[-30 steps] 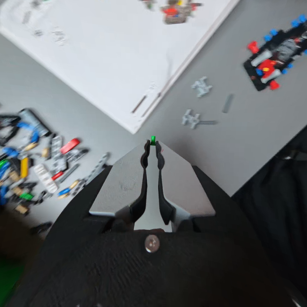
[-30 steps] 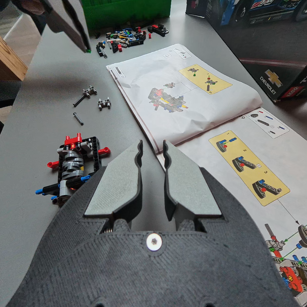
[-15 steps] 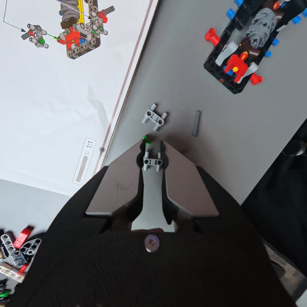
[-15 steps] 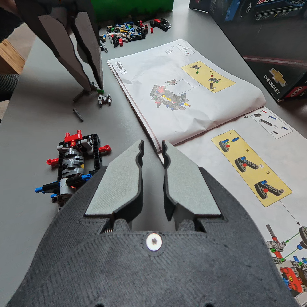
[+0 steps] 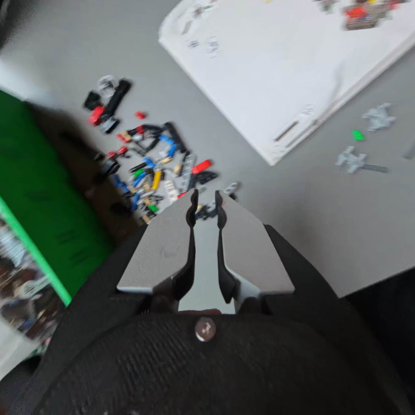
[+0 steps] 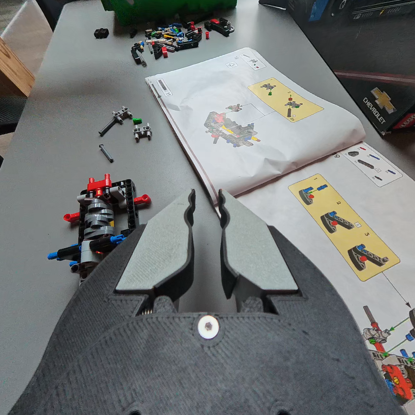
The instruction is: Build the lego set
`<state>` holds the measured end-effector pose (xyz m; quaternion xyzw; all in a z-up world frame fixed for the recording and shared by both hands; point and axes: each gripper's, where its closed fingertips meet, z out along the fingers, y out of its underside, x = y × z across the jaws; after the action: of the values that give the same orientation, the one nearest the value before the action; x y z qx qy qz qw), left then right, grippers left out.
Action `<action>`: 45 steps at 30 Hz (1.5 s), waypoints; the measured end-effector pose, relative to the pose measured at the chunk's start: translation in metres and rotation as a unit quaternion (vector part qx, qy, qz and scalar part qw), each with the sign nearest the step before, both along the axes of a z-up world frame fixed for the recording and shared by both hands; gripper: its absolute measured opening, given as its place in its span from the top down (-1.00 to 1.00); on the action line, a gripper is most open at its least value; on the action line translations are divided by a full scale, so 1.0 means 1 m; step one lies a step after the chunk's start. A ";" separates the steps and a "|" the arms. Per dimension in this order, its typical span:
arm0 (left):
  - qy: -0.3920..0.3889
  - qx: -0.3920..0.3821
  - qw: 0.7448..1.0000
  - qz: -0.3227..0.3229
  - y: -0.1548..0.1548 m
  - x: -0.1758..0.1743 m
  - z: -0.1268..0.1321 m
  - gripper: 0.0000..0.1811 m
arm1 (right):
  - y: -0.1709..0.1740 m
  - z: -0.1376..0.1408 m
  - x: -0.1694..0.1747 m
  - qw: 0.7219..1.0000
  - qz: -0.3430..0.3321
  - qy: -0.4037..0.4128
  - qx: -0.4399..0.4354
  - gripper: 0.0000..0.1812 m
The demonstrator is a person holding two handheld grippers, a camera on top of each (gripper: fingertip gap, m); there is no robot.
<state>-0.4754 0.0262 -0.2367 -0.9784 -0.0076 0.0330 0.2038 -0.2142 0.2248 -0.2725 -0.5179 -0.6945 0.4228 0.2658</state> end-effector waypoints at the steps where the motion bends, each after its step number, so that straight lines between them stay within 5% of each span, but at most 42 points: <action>1: 0.019 -0.008 0.999 0.038 -0.006 -0.025 0.001 0.87 | 0.000 -0.001 0.000 1.000 0.001 -0.003 0.000 0.82; 4: 0.035 -0.032 0.990 0.129 -0.019 -0.068 -0.008 0.99 | 0.000 -0.002 0.000 1.000 0.000 -0.006 0.002 0.82; 12: 0.014 -0.068 0.981 0.180 -0.024 -0.077 -0.045 1.00 | 0.000 -0.001 0.001 1.000 -0.005 -0.001 0.004 0.82; 45: -0.021 -0.090 0.979 0.183 -0.033 -0.075 -0.066 0.97 | -0.002 -0.002 0.001 1.000 0.001 -0.005 0.008 0.84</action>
<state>-0.5499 -0.0066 -0.3026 -0.9753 -0.1877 0.0496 0.1056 -0.2131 0.2232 -0.2745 -0.5169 -0.6999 0.4150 0.2660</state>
